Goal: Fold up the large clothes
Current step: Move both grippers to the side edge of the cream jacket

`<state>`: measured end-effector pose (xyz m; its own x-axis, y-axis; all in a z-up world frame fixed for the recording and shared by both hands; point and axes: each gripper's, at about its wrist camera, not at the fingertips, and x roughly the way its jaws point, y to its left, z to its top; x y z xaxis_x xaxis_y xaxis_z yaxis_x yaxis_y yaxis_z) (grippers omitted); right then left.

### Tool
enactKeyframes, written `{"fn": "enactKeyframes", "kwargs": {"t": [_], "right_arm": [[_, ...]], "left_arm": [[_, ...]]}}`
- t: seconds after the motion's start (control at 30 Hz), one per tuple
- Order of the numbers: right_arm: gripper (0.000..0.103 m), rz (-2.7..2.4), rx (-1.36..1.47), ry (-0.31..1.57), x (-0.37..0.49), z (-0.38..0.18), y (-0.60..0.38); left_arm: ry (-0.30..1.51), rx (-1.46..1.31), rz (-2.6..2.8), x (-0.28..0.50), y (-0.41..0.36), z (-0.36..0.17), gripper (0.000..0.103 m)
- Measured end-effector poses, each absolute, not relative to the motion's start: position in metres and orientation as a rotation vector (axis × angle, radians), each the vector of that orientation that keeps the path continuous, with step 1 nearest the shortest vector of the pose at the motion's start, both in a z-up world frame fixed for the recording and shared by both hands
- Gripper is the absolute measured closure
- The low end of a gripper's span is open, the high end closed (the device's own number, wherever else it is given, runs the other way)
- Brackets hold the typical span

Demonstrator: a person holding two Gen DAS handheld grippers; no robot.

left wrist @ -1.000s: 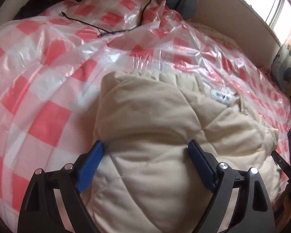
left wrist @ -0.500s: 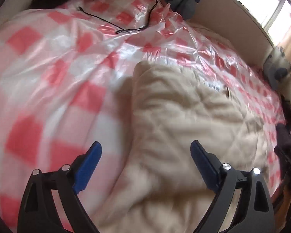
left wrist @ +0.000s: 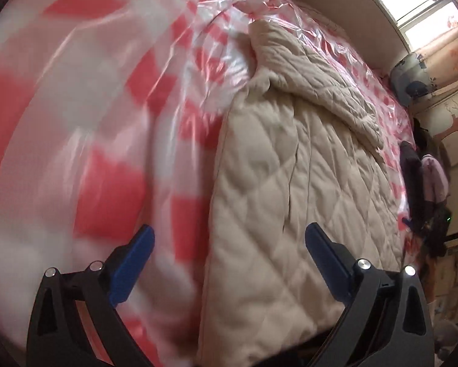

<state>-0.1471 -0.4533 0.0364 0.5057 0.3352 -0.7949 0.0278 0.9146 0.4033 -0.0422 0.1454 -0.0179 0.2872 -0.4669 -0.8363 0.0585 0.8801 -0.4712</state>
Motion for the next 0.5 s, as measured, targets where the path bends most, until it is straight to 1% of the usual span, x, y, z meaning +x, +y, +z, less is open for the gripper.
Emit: {"fn": "enactKeyframes", "kwargs": {"t": [0.1, 0.2, 0.33, 0.5], "right_arm": [[0.01, 0.201, 0.527, 1.015, -0.19, 0.025, -0.47], [0.01, 0.241, 0.68, 0.991, -0.221, 0.015, -0.482], [0.01, 0.268, 0.749, 0.995, -0.244, 0.005, -0.48], [0.01, 0.316, 0.765, 1.014, -0.262, 0.003, -0.472]], "left_arm": [[1.248, -0.458, -0.386, -0.075, 0.154, -0.027, 0.008], [1.251, -0.48, -0.416, -0.094, 0.148, -0.034, 0.008], [1.27, -0.486, -0.446, -0.114, 0.133, -0.044, 0.008], [1.265, -0.496, -0.509, -0.129, 0.119, -0.04, 0.008]]}}
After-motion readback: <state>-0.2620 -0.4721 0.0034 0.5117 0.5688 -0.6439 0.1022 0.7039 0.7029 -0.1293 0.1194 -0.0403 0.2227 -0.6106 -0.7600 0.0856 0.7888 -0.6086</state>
